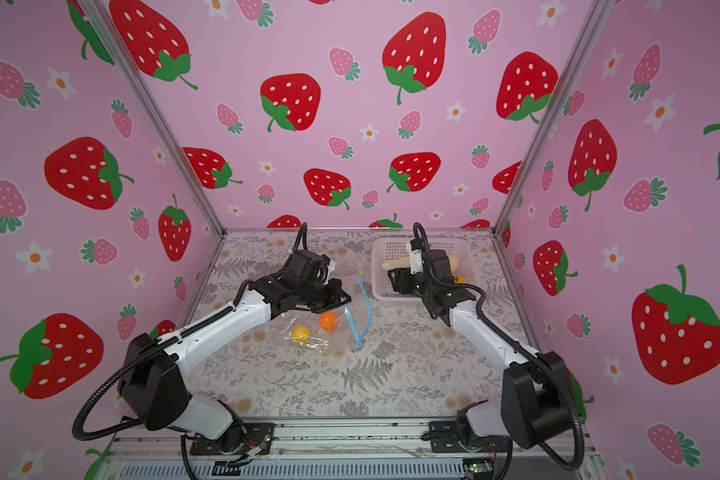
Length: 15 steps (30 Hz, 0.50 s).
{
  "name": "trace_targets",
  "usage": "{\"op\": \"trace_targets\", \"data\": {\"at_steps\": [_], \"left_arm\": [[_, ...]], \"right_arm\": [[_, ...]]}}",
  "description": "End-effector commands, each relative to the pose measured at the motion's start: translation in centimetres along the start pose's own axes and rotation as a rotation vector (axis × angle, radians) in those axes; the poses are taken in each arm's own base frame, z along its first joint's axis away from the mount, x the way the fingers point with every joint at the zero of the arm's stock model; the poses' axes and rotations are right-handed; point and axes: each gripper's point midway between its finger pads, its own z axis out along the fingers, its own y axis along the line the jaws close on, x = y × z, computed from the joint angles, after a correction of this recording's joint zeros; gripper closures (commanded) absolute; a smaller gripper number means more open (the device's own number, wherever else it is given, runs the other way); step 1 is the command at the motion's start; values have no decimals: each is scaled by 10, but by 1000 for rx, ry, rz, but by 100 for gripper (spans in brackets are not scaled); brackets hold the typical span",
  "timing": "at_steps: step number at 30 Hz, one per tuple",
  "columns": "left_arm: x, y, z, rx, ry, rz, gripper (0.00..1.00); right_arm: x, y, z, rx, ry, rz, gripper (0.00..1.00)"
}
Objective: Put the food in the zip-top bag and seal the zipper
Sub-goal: 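Move the right gripper back over the basket toward the white eggplant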
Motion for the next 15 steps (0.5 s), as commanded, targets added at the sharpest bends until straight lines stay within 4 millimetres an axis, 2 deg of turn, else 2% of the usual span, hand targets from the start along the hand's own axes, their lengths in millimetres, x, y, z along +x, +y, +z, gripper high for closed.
{"op": "trace_targets", "data": {"at_steps": [1, 8, 15], "left_arm": [[-13, -19, -4, 50, -13, 27, 100], [-15, -16, 3, 44, 5, 19, 100], [-19, -14, 7, 41, 18, 9, 100]], "right_arm": [[-21, -32, 19, 102, -53, 211, 35], [-25, -73, 65, 193, -62, 449, 36], [-25, -98, 102, 261, -45, 524, 37]]}}
